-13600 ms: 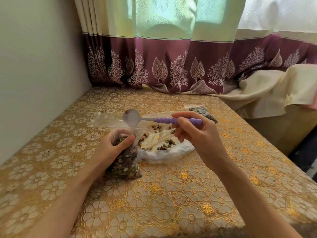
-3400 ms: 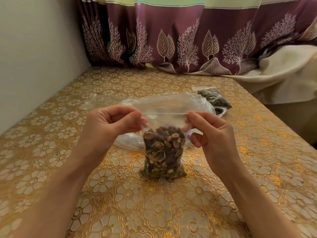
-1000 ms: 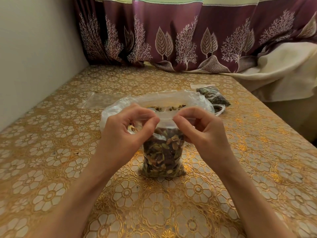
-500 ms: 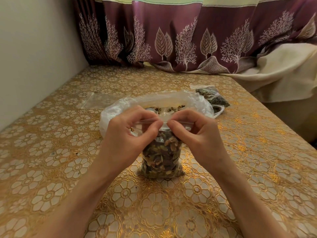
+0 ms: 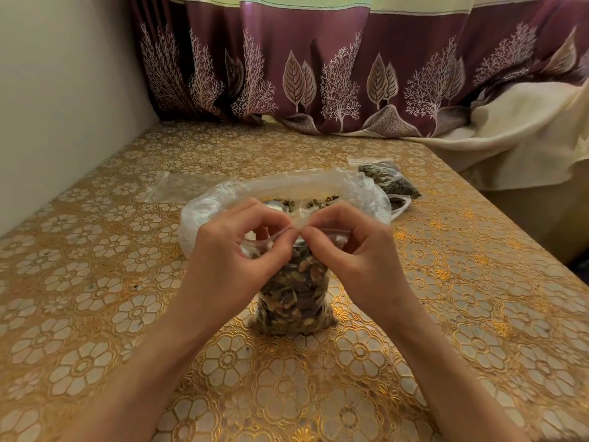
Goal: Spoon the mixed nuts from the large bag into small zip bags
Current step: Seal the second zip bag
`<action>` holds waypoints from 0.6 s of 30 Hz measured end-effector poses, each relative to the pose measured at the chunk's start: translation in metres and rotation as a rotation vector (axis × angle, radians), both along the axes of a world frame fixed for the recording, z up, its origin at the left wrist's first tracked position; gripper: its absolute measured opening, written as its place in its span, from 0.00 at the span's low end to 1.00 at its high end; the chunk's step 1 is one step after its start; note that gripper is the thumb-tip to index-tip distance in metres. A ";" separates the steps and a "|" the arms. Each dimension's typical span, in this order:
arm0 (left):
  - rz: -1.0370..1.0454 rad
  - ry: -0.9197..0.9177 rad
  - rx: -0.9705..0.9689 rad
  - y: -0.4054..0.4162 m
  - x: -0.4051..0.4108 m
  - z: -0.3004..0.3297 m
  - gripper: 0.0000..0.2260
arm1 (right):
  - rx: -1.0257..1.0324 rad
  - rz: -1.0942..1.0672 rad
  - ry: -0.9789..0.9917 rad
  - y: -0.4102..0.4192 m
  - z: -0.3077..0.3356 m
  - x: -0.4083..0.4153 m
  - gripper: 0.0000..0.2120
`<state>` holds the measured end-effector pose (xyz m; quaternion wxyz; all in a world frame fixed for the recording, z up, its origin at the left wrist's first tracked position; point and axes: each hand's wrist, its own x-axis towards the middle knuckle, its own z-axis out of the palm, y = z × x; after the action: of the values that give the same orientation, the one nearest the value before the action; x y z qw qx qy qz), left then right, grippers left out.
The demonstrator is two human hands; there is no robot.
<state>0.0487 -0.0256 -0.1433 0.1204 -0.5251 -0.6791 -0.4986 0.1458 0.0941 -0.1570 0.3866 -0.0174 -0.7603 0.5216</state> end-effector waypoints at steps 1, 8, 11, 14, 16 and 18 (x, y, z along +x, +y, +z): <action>-0.001 0.003 -0.005 0.000 -0.001 0.000 0.02 | -0.002 0.003 -0.001 0.001 0.000 0.001 0.04; -0.031 -0.123 0.027 -0.010 -0.009 0.008 0.08 | -0.088 0.000 -0.002 0.009 0.007 0.008 0.02; -0.021 -0.194 0.046 -0.013 -0.013 0.008 0.07 | -0.137 -0.052 -0.008 0.013 0.008 0.011 0.04; -0.045 -0.264 0.054 -0.016 -0.015 0.009 0.07 | -0.192 -0.047 -0.011 0.016 0.008 0.012 0.05; -0.064 -0.302 0.066 -0.018 -0.017 0.009 0.07 | -0.225 -0.033 -0.002 0.016 0.008 0.011 0.08; -0.075 -0.359 0.100 -0.017 -0.019 0.007 0.06 | -0.250 -0.022 0.006 0.015 0.007 0.010 0.09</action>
<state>0.0294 -0.0427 -0.1362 0.0047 -0.4460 -0.6441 -0.6215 0.1561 0.1094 -0.1505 0.3896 -0.0725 -0.6878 0.6082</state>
